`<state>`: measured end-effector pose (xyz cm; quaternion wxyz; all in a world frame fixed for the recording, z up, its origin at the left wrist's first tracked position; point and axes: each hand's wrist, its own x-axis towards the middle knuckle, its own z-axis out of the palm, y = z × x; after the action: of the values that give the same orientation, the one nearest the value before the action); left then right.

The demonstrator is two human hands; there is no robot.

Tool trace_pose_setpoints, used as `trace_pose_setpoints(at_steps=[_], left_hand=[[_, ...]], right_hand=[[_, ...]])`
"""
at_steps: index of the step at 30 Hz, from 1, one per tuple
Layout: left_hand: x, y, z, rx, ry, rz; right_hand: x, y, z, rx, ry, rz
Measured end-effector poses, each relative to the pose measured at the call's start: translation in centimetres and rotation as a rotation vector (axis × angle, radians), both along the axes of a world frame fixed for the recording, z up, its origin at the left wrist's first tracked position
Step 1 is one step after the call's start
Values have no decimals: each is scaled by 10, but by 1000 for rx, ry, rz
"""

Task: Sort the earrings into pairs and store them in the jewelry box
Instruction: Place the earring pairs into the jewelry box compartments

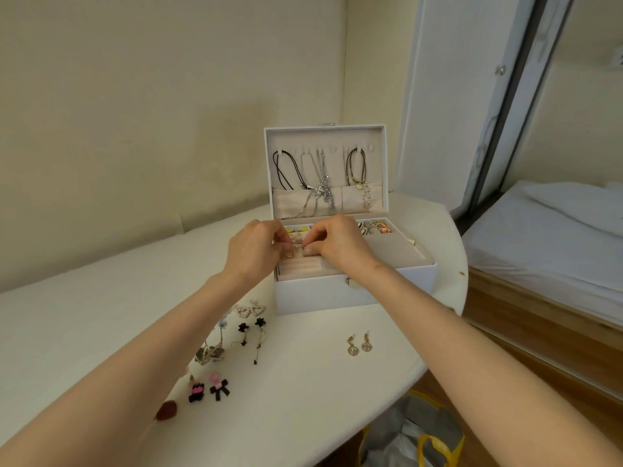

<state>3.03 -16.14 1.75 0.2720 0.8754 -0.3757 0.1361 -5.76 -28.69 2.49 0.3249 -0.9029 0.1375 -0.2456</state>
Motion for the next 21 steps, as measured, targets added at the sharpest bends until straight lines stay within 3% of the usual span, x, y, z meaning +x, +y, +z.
trace_pose_setpoints(at_steps=[6, 13, 18, 21], left_hand=[[-3, -3, 2, 66, -74, -29], [-13, -1, 4, 222, -341, -47], [-15, 4, 5, 264, -343, -40], [-17, 10, 5, 163, -270, -38]], right_hand=[[4, 3, -3, -104, 28, 2], [-3, 3, -3, -235, 80, 9], [-5, 1, -3, -282, 104, 37], [-15, -3, -3, -155, 23, 82]])
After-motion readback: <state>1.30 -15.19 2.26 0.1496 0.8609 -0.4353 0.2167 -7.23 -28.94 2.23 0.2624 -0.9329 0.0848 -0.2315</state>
